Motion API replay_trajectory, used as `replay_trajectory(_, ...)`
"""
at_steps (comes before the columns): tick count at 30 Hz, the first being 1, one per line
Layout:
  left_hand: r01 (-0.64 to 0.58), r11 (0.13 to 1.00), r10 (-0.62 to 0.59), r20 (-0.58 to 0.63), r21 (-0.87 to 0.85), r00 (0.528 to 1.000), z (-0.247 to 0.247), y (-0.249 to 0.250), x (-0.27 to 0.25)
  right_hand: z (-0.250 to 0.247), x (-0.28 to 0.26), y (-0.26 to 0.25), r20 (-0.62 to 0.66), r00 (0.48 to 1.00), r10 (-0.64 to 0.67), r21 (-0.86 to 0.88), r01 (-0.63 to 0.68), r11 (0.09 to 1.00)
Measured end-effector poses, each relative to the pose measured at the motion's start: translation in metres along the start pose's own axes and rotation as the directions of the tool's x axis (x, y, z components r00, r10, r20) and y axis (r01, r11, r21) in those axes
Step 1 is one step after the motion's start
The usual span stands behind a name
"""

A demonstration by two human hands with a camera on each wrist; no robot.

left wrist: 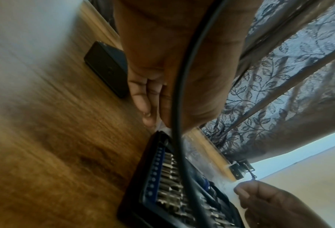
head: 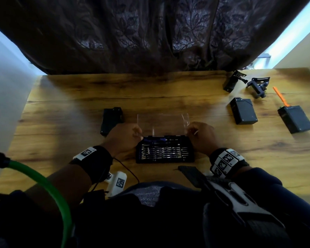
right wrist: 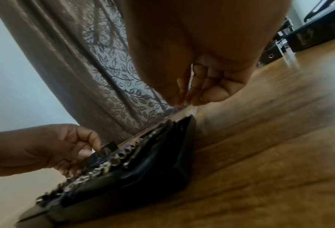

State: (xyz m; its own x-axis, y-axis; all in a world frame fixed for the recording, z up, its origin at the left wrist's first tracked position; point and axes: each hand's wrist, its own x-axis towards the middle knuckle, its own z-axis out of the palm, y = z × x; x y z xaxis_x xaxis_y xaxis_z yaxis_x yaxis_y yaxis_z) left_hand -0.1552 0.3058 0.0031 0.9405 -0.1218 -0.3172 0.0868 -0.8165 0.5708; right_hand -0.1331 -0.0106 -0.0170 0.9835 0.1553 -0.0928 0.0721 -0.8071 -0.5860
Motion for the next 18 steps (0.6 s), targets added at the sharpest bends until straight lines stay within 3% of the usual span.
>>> replay_trajectory(2,-0.011,1.000,0.010,0.028,0.018,1.000,0.000,-0.001,-0.006,0.003,-0.008,-0.007,0.111,0.992,-0.067,-0.057,0.074,0.996)
replay_trajectory(4,0.001,0.999,-0.003,0.034,0.053,0.999,0.002,-0.003,-0.011,0.006,-0.012,-0.010,0.143,0.987,-0.078,-0.114,0.094,0.989)
replay_trajectory(11,0.033,0.999,-0.033,-0.012,0.037,0.999,0.005,-0.007,-0.018,0.010,-0.014,-0.010,0.096,0.995,0.005,-0.069,0.001,0.998)
replay_trajectory(18,0.034,0.997,-0.037,0.048,0.064,0.998,0.002,0.004,-0.018,0.014,-0.015,-0.007,0.069,0.998,0.014,-0.031,-0.012,0.999)
